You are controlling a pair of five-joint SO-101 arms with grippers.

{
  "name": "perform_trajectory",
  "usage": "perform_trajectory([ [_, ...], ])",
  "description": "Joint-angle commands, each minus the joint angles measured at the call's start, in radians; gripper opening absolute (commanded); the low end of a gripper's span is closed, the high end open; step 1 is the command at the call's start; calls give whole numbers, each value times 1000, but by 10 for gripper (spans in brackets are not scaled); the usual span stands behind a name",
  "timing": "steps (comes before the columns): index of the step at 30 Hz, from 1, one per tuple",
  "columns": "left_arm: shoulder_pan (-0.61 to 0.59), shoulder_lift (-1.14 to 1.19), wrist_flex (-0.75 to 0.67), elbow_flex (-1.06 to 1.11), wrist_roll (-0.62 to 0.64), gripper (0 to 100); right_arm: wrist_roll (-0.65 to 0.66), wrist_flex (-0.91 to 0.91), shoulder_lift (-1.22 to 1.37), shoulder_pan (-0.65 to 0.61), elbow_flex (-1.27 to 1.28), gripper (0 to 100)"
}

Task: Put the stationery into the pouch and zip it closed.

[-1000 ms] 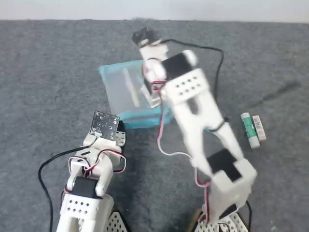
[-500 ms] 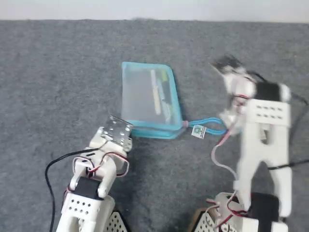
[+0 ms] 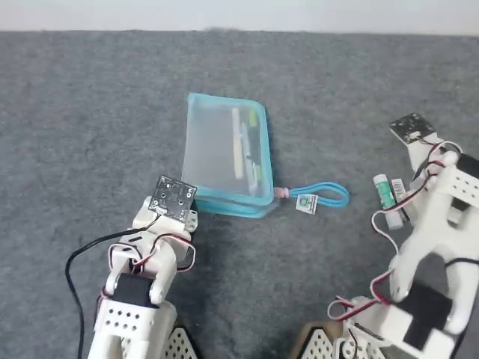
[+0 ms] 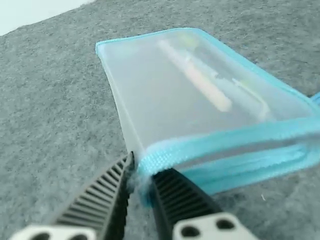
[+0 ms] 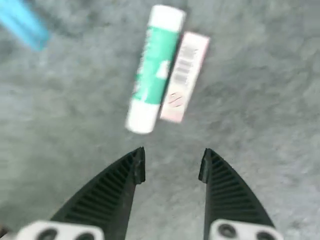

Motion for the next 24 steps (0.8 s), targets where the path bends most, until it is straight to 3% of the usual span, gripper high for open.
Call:
perform_trajectory([
  [1,-9,3,3,-36,18,12,61,-58,31,2,0,172],
  [24,-9,5,-18,-25,20,12,84,-225,318,-5,0,170],
])
